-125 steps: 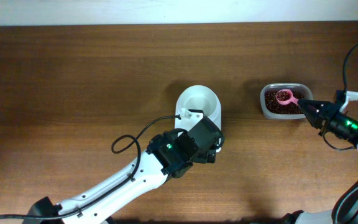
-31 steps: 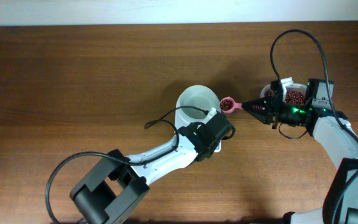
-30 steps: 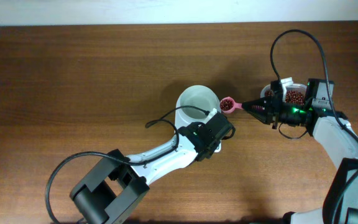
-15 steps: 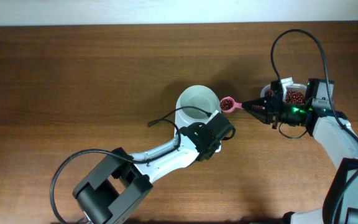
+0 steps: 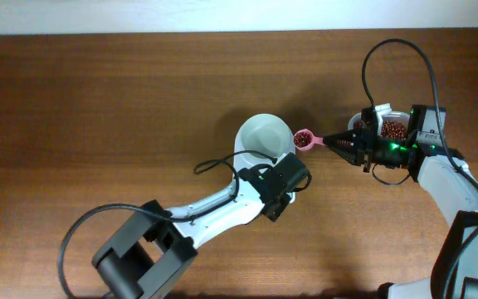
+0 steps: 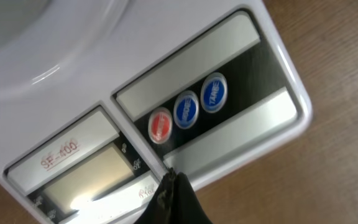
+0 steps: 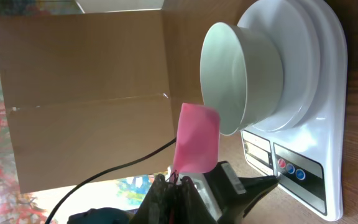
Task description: Scoop and weigh 50g on scale
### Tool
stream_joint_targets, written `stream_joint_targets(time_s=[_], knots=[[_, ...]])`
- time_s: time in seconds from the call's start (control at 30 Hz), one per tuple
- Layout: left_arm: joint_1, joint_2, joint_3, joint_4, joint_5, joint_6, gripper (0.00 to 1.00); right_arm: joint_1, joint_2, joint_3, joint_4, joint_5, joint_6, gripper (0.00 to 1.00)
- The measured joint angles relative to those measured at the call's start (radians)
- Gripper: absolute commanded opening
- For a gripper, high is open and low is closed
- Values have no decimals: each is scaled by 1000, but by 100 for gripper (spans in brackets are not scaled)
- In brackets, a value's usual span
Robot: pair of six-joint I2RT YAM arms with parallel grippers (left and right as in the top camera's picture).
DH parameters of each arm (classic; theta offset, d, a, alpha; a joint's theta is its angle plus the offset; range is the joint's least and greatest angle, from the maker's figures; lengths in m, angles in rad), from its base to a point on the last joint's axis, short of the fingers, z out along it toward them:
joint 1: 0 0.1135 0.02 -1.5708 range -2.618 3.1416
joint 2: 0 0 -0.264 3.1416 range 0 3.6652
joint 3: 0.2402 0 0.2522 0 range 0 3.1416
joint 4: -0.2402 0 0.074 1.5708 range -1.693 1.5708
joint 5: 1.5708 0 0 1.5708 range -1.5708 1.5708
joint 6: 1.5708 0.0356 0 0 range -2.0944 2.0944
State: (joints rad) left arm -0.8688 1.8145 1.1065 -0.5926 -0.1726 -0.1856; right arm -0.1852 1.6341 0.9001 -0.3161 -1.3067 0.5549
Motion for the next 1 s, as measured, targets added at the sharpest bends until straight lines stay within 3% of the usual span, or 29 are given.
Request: stream_joint_targets(time_s=[0.03, 0.1, 0.13, 0.17, 0.33, 1.0], knots=[[8, -32, -4, -33, 6, 5, 48, 0, 0, 0, 0, 0, 0, 4], [77, -184, -7, -107, 17, -9, 80, 0, 0, 0, 1, 1, 3, 4], [109, -228, -7, -138, 19, -9, 93, 0, 0, 0, 0, 0, 3, 4], [130, -257, -7, -156, 19, -5, 100, 0, 0, 0, 1, 1, 4, 4], [288, -457, -7, -257, 44, 15, 99, 0, 0, 0, 1, 4, 7, 4], [292, -501, -7, -278, 114, 245, 99, 0, 0, 0, 18, 7, 11, 4]])
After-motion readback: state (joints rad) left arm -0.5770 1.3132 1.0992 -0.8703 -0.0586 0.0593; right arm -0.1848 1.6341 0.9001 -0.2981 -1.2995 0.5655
